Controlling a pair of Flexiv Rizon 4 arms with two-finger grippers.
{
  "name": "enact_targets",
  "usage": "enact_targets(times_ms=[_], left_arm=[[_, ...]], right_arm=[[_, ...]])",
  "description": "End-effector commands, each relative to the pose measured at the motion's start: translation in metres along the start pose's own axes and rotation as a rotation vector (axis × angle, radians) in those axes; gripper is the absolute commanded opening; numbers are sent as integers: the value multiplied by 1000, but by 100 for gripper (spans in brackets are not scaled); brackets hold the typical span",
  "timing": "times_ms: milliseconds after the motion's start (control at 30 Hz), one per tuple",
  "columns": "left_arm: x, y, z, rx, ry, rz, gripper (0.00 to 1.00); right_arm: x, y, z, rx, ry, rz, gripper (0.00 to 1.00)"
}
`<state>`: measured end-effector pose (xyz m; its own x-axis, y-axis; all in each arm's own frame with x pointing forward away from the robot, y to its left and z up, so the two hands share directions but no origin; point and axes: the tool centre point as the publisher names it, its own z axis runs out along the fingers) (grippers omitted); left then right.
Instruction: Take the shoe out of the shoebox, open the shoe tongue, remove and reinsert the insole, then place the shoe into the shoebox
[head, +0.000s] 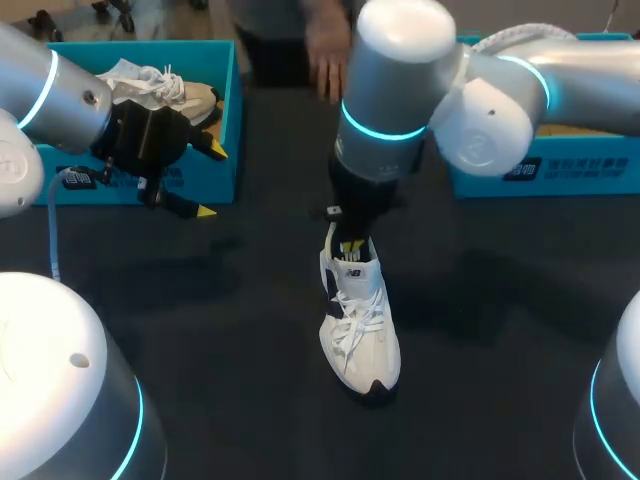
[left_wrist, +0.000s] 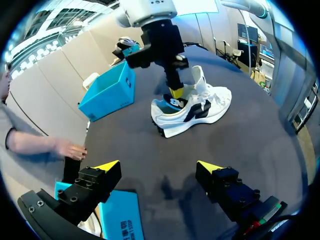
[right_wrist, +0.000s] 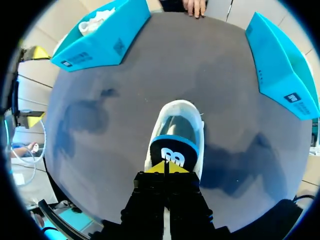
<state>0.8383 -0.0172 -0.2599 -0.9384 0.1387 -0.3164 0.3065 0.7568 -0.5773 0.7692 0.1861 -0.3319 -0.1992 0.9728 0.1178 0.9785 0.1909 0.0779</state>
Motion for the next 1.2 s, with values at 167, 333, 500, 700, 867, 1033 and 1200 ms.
enact_targets(times_ms=[167, 333, 500, 700, 867, 1033, 1200], left_arm=[[1, 0, 0, -2, 0, 1, 100], [1, 0, 0, -2, 0, 1, 100], [1, 0, 0, -2, 0, 1, 100], [1, 0, 0, -2, 0, 1, 100], [1, 0, 0, -2, 0, 1, 100], [1, 0, 0, -2, 0, 1, 100], [1, 0, 0, -2, 0, 1, 100]], right_arm=[[-5, -24, 6, 18, -32, 37, 0], [-10, -26, 20, 14, -35, 57, 0], [-14, -15, 43, 14, -39, 41, 0], [-14, -10, 55, 31, -26, 23, 0], [-15, -6, 31, -4, -66, 22, 0], [-18, 13, 12, -51, -89, -4, 0], [-16, 36, 13, -86, -95, -31, 0]])
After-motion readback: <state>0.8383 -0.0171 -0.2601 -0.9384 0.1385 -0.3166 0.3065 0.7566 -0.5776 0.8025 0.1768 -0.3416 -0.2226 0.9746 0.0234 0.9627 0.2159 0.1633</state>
